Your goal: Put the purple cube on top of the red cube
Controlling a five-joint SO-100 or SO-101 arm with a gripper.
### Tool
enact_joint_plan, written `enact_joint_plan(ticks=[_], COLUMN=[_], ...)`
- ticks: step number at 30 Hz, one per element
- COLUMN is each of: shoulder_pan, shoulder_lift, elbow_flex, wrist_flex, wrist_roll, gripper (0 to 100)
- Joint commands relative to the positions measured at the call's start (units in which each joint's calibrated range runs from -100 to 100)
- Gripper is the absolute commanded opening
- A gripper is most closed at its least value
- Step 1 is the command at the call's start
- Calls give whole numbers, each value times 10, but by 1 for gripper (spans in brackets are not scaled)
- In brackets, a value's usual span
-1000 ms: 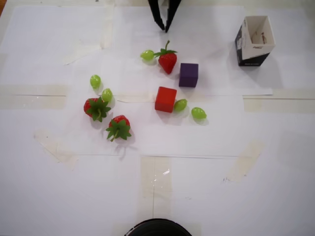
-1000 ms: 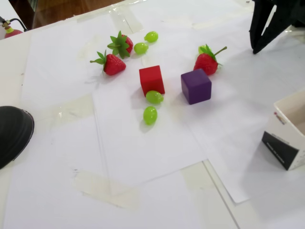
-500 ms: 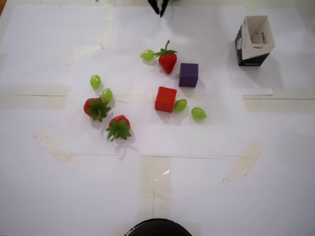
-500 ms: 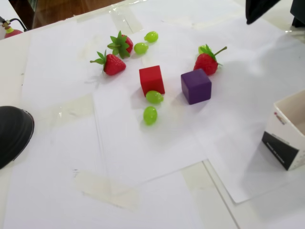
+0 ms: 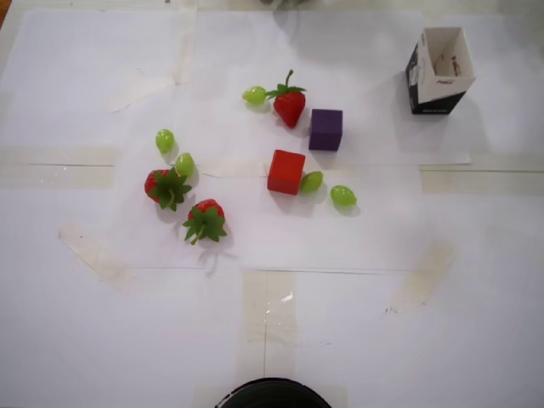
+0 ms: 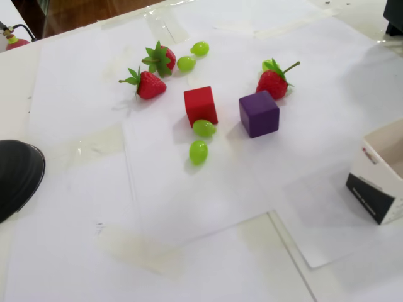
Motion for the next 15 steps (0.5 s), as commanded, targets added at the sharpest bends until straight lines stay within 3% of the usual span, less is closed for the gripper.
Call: enact_joint_plan(ticks=[1, 10, 15], shoulder_pan=[-16, -92, -148], shoulder_lift=[118, 280, 335], elbow_flex=[-187, -352, -357], wrist_flex=[34, 66, 37], wrist_roll=[0, -53, -105], gripper=[0, 0, 0])
